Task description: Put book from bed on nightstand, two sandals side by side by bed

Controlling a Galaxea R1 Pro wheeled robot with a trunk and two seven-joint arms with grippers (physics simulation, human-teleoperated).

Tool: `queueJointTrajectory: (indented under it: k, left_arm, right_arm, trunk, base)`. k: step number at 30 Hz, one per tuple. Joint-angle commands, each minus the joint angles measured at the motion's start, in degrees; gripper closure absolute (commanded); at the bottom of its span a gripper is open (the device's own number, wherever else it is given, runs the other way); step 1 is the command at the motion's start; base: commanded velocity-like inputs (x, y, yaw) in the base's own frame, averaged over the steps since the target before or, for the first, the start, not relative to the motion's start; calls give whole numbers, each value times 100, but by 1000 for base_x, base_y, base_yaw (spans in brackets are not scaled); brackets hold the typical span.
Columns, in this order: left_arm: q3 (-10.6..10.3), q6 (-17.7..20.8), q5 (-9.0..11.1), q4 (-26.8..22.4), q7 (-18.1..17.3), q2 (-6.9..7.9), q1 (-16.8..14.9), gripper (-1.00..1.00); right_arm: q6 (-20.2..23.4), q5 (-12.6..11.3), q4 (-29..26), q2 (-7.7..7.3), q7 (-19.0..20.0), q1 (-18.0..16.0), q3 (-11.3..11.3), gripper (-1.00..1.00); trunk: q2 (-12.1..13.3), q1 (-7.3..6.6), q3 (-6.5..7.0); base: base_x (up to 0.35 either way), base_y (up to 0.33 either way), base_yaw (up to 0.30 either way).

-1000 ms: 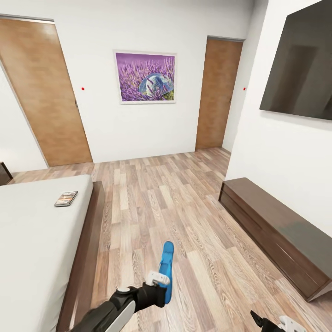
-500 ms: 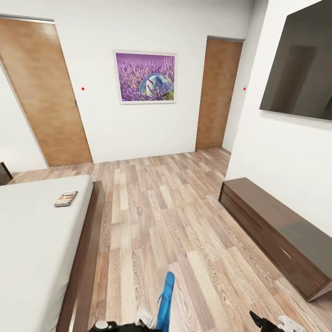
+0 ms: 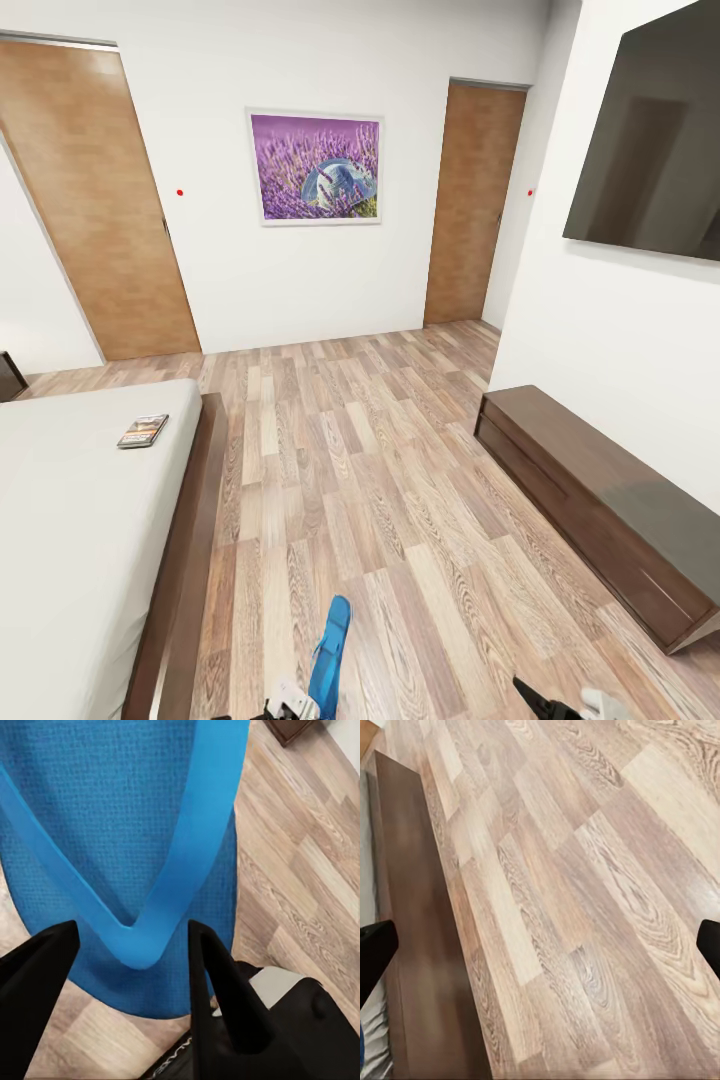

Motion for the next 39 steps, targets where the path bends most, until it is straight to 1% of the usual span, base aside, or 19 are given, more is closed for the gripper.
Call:
queueJointTrajectory:
  k: [1, 6, 10, 13, 15, 16, 17, 19, 20, 22, 25, 27, 28, 30, 33, 34, 35, 37, 39]
  left_arm:
    - [-52, -36, 35, -1, 176, 2, -5, 100]
    - [-31, -22, 61, -16, 1567, -82, -5, 100]
    - [-27, -17, 65, -27, 2228, -170, -5, 100]
    - [-28, -3, 69, -20, 2345, -275, -5, 100]
    - [-28, 5, 70, -25, 2233, -303, -5, 100]
    - [-28, 16, 70, -30, 2009, -314, -5, 100]
    - [-22, 142, 67, -30, 1138, -325, -5, 100]
    - [-12, 419, 55, -17, 72, -328, -5, 100]
    - [-5, 527, 50, -12, -280, -321, -5, 100]
    - [2, 635, 48, -7, -599, -300, -5, 100]
    - [1, 675, 48, -5, -572, -252, -5, 100]
    - [-4, 685, 48, -4, -371, -222, -5, 100]
    - [-16, 690, 48, 1, -102, -208, -5, 100]
    - [-25, 690, 48, 16, 138, -198, -5, 100]
    - [-38, 667, 44, 190, 278, -199, -5, 100]
    - [-44, 503, 41, 428, 319, -205, -5, 100]
    - [-45, 338, 40, 537, 329, -207, -5, 100]
    - [-45, 88, 45, 659, 339, -208, -5, 100]
    - [-46, -7, 49, 700, 342, -213, -5, 100]
  right_arm:
    - [57, -58, 23, 1, 41, -5, -5, -100]
    - [53, -59, 59, 1, 66, -3, 4, -100]
    - [52, -59, 62, 1, 66, -4, 4, -100]
    - [52, -59, 63, 2, 65, -2, 5, -100]
    - [52, -59, 63, 1, 67, -1, 5, -100]
    - [54, -61, 63, 1, 67, -2, 5, -100]
    - [58, -63, 63, 1, 73, -3, 5, -100]
    - [60, -64, 63, 1, 76, -2, 5, -100]
    - [60, -64, 63, 1, 76, -2, 5, -100]
    - [61, -64, 65, 1, 77, 0, 5, -100]
    - [61, -64, 64, 1, 77, -4, 5, -100]
    - [61, -64, 66, 1, 77, -5, 5, -100]
    - [59, -64, 76, 1, 74, -4, 5, -100]
    - [51, -64, 89, 1, 68, -2, 10, -100]
    - [44, -64, 281, 1, 53, -2, 14, -100]
    - [4, -64, 698, 1, 47, -3, 3, -100]
    - [-67, -63, 899, 4, 45, -3, -3, -100]
    - [-201, -64, 1111, 7, 43, -4, -9, -100]
    - [-258, -64, 1183, 5, 43, -6, -11, -100]
  trunk:
    - [-4, 0, -6]
    - [-4, 0, -6]
    - [-4, 0, -6]
    - [-4, 0, -6]
    - [-4, 0, -6]
    - [-4, 0, -6]
    - [-4, 0, -6]
    - [-4, 0, -6]
    - [-4, 0, -6]
    - [-4, 0, -6]
    - [-4, 0, -6]
    - [-4, 0, -6]
    - [-4, 0, -6]
    - [-4, 0, -6]
    - [-4, 0, -6]
    - [-4, 0, -6]
    - [-4, 0, -6]
    - [-4, 0, -6]
    - [-4, 0, -6]
  base:
    - [0, 0, 0]
    - [0, 0, 0]
    - [0, 0, 0]
    - [0, 0, 0]
    - [0, 0, 0]
    - [0, 0, 0]
    - [0, 0, 0]
    - [0, 0, 0]
    - [0, 0, 0]
    - [0, 0, 0]
    - [0, 0, 0]
    - [0, 0, 0]
    - [0, 0, 0]
    - [0, 0, 0]
    - [0, 0, 0]
    - [0, 0, 0]
    - [0, 0, 0]
    - [0, 0, 0]
    - [0, 0, 0]
